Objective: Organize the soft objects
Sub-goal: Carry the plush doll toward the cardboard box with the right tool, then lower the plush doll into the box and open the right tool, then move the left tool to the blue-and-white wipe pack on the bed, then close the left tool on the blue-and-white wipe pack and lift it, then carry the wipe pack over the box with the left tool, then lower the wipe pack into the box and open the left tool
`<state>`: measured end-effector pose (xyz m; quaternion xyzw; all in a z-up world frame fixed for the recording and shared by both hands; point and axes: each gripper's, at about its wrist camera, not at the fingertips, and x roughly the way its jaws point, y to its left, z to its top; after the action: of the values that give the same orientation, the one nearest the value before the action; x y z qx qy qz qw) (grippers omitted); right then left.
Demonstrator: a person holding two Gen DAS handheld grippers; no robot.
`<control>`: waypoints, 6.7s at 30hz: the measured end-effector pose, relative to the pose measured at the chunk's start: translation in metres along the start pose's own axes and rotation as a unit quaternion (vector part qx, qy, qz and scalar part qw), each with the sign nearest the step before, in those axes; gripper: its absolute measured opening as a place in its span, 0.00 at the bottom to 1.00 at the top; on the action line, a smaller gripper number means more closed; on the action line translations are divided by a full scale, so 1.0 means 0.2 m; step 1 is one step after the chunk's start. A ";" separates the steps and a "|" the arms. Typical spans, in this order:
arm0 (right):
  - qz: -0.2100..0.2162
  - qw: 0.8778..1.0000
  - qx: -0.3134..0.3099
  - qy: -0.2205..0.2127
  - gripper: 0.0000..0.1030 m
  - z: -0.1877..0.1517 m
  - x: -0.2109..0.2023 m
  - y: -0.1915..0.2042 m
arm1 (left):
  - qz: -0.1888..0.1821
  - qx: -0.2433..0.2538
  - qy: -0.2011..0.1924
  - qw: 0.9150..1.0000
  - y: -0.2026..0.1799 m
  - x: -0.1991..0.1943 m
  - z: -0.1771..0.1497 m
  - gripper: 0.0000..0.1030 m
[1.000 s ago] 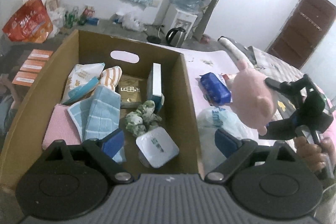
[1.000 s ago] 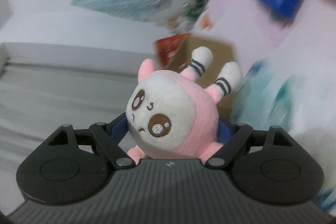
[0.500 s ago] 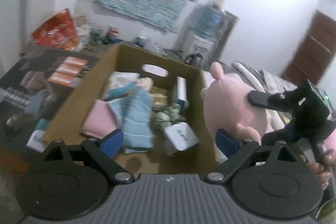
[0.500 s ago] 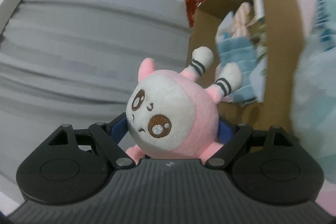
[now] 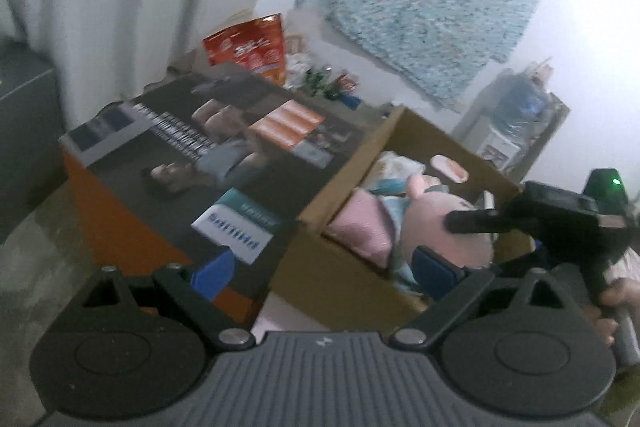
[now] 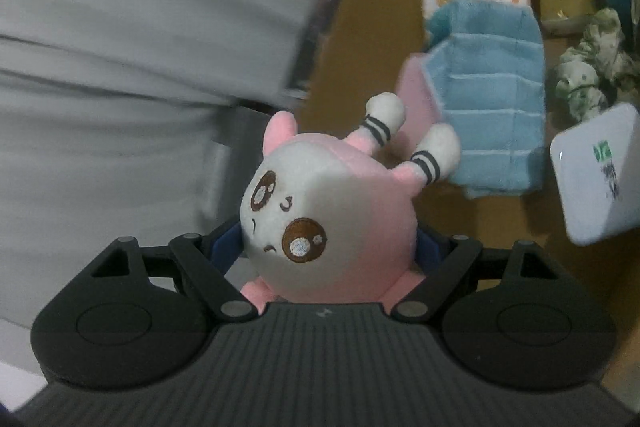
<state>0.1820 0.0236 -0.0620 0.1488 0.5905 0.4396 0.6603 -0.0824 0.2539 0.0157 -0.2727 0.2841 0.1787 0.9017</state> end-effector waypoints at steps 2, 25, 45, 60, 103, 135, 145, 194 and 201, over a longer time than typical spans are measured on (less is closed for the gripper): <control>-0.036 0.999 -0.014 0.005 0.84 0.03 0.09 0.02 | 0.009 -0.004 -0.002 1.000 0.04 -0.01 0.00 0.94; -0.050 0.998 -0.023 -0.004 0.89 0.09 0.05 0.03 | -0.008 0.001 0.023 1.000 0.07 0.09 -0.06 0.94; 0.062 0.990 -0.010 -0.124 0.89 -0.32 -0.57 -0.10 | -0.056 0.072 0.028 0.995 -0.21 0.07 -0.10 0.94; 0.093 0.926 0.095 -0.354 0.91 -0.96 -1.25 -0.60 | -0.138 0.182 0.057 0.972 -0.71 0.15 -0.14 0.94; -0.073 0.923 0.074 -0.370 0.64 -0.41 -1.31 -1.43 | -0.073 0.133 0.348 0.925 -2.60 1.94 -0.22 0.93; -0.096 0.907 0.077 -0.403 0.44 -0.30 -1.39 -1.46 | -0.173 0.103 0.377 0.904 -2.51 1.54 -0.18 0.61; -0.064 0.903 -0.016 -0.424 0.36 -0.54 -1.50 -0.97 | -0.255 0.096 0.338 0.901 -2.25 0.97 -0.04 0.60; -0.081 0.960 -0.120 -0.239 0.51 -0.55 -0.86 -0.28 | -0.148 -0.095 0.191 0.966 -0.59 0.51 -0.09 0.76; -0.074 0.958 -0.119 -0.251 0.51 -0.57 -0.88 -0.24 | -0.178 -0.060 0.141 0.972 -0.55 0.35 -0.08 0.84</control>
<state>0.1117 -0.1746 -0.0114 0.1304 0.3583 0.4055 0.8308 0.0173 0.1698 0.0058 -0.3949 0.3444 -0.0085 0.8517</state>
